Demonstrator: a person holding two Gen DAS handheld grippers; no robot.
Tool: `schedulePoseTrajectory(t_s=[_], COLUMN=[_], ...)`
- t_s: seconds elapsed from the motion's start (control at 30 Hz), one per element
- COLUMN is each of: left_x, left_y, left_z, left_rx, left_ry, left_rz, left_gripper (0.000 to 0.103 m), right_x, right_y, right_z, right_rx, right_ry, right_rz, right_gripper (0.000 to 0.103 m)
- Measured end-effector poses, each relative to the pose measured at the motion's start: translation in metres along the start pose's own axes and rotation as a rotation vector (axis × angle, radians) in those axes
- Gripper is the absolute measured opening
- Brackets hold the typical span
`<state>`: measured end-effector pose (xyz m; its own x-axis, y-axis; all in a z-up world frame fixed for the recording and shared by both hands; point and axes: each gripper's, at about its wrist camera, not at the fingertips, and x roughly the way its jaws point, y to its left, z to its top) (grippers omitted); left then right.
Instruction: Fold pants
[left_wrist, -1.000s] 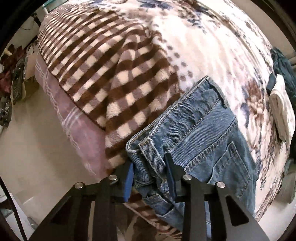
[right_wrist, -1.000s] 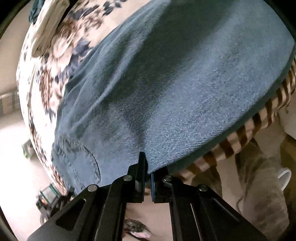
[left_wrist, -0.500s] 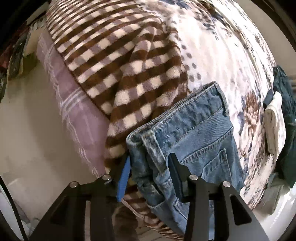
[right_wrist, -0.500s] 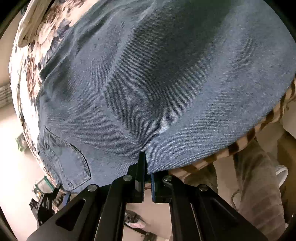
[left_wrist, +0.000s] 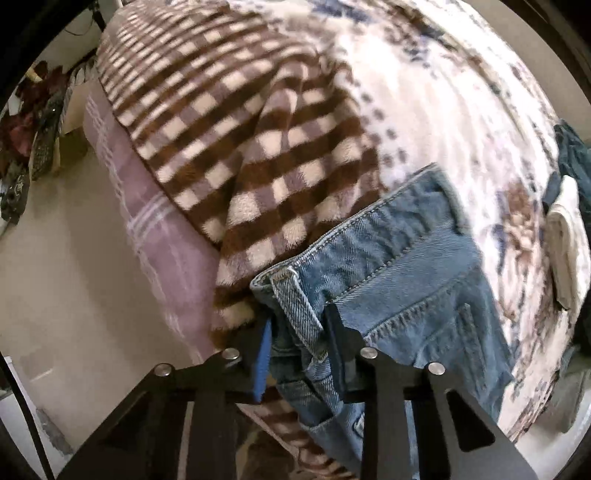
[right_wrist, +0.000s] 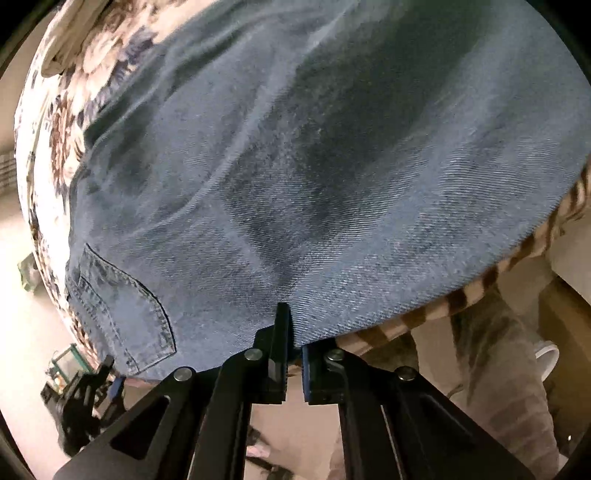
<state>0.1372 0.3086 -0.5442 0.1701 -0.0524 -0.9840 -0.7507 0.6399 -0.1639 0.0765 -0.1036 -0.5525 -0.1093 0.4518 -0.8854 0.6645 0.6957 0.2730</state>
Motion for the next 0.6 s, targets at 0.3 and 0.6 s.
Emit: schedulePoseTrajectory(t_s=[0.3,0.6], left_x=[-0.022,0.019], left_y=[0.018,0.015], left_z=[-0.013,-0.013], left_rx=[0.005,0.109], left_ry=[-0.004,0.070], left_rz=[-0.006,0.094], left_gripper=[0.022,0.026], right_x=[-0.015,0.010], right_y=[0.010,-0.002], right_z=[-0.005,0.020], right_rx=[-0.057,-0.061], right_ry=[-0.014,0.102], right_rz=[-0.028,0.043], right_gripper=[0.005,0.014])
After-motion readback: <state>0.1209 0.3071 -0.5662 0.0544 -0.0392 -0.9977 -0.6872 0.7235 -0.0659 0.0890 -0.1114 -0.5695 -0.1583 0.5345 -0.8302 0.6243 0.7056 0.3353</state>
